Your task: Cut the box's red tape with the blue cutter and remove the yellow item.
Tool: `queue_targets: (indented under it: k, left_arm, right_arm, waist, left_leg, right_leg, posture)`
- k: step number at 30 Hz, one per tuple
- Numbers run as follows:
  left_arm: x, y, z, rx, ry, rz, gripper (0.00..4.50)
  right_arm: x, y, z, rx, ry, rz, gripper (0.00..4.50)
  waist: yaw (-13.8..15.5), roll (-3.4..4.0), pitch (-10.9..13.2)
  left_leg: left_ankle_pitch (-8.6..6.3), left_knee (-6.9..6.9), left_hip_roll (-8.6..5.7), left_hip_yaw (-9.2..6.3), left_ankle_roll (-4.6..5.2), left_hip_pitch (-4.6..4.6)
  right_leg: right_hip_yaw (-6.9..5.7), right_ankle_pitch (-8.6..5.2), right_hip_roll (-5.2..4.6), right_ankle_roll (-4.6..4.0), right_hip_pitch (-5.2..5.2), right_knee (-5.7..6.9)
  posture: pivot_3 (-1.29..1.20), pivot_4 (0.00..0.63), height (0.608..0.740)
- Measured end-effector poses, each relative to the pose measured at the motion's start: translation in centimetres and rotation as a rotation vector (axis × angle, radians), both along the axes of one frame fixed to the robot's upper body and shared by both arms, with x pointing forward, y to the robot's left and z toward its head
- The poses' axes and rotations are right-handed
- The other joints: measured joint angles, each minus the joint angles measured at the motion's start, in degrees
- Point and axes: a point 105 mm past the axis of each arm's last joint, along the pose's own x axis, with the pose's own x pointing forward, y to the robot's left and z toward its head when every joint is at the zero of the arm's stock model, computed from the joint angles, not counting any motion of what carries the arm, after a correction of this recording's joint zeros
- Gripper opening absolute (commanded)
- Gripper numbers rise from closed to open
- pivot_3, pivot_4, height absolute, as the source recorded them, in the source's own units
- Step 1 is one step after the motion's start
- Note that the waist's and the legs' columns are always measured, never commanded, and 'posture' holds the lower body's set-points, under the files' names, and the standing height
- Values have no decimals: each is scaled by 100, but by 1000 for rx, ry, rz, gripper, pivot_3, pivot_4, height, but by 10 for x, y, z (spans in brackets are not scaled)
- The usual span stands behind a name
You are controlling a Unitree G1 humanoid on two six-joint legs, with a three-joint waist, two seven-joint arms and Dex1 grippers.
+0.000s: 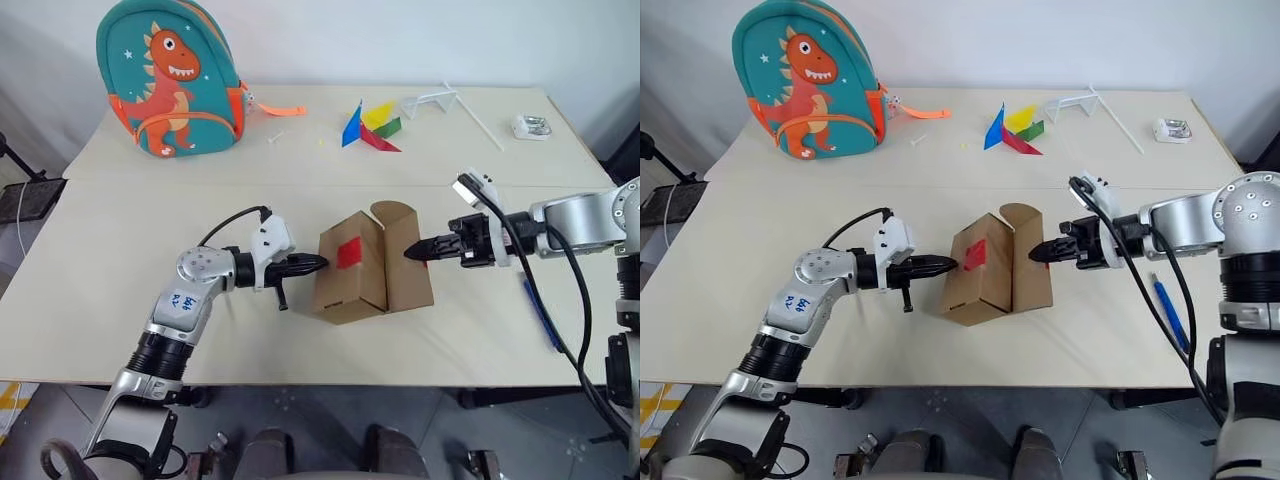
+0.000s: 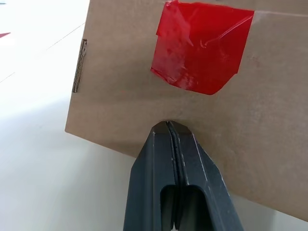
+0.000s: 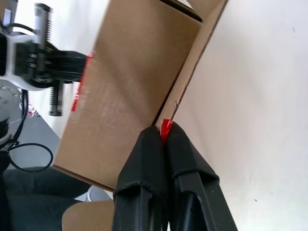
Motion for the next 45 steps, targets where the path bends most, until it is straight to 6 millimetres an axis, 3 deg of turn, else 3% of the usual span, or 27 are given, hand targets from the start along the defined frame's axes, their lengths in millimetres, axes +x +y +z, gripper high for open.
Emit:
queue_targets:
  k: [6, 17, 23, 32, 39, 45]
  left_arm:
    - [1, 2, -17, 17, 57, 23, 0]
    - [1, 0, -15, -9, 72, 26, 0]
    - [-9, -1, -12, -47, 107, 15, 0]
    - [-22, -3, -31, -25, 195, 7, 0]
    - [-23, -3, -30, -21, 194, 9, 0]
    - [-28, 11, -15, -5, 205, -34, 0]
  right_arm:
    - [-4, 8, 7, -4, -14, 30, 23]
    - [-1, 6, 3, -79, -36, -24, 23]
    - [3, 7, 4, -104, -60, -50, 23]
    - [5, 21, 11, -103, -89, -17, 23]
    - [5, 21, 10, -112, -90, -19, 23]
    - [6, 23, 10, -116, -96, -12, 23]
  waist:
    - [4, -3, 2]
    - [-4, -3, 2]
    - [-22, -3, 2]
    - [-2, -3, 2]
    - [-14, -3, 2]
    - [-51, -3, 2]
  left_leg:
    - [-1, 0, 0, -2, 1, -10]
    - [-2, 0, 1, -1, 1, -11]
    - [-2, 0, 2, -1, 1, -10]
    - [-2, 0, 2, -2, 1, -12]
    - [-2, 0, 2, -1, 2, -12]
    - [-2, -2, 4, -1, 1, -15]
  right_leg:
    - [-11, 0, -1, 0, -5, -4]
    - [-16, 0, -2, 0, -6, -5]
    - [-15, 0, -2, 0, -6, -4]
    - [-16, 0, -2, 0, -7, -4]
    - [-15, 0, -2, 0, -7, -5]
    - [-15, 0, -1, 0, -18, 0]
  posture:
    - [0, 150, 740]
    - [0, 150, 740]
    - [0, 150, 740]
    - [0, 150, 740]
    - [0, 150, 740]
    - [0, 150, 740]
